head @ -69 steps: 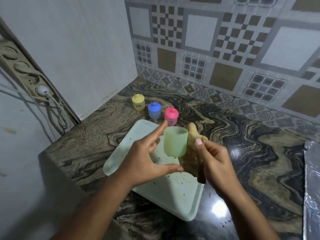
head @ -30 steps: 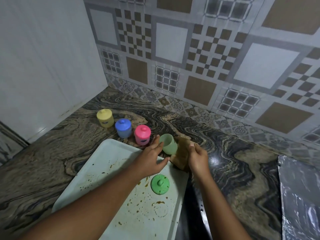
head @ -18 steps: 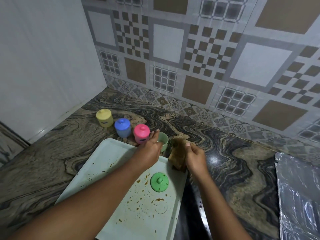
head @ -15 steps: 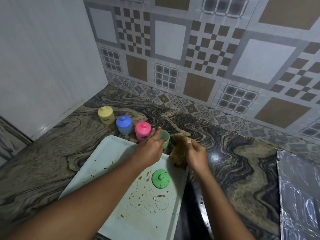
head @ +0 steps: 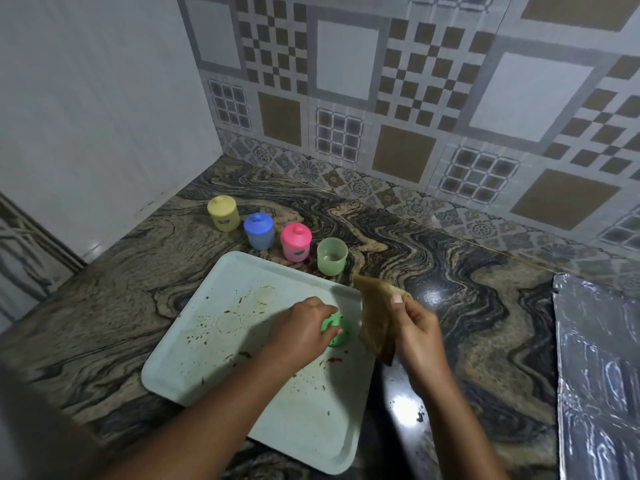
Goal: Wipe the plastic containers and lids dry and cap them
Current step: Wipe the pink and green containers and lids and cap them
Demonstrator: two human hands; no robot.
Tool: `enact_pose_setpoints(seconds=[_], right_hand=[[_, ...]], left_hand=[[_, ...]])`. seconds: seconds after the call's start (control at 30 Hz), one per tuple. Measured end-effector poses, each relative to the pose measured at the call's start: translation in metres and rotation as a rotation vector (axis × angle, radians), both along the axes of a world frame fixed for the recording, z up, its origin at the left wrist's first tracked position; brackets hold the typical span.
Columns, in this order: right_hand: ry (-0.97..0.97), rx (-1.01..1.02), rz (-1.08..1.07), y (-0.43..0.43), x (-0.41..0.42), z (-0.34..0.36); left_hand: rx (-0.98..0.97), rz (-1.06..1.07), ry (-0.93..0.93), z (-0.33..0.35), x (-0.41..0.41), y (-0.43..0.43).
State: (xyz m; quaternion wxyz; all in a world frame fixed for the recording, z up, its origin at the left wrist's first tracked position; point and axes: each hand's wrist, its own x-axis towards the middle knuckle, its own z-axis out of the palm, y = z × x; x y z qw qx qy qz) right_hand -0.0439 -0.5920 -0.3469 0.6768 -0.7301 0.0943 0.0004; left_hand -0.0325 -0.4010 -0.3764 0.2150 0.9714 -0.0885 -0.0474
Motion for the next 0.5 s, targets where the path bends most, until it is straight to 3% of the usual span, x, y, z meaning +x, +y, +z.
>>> enact_pose_setpoints(seconds=[0.27,0.5], right_hand=[[-0.019,-0.088,0.007,-0.001,-0.015,-0.005],[-0.305,-0.423,0.166,0.036,-0.034,-0.004]], left_hand=[[-0.013,0.077,-0.028,-0.002,0.004,-0.005],[-0.697,0.369,0.070,0.012,-0.014,-0.002]])
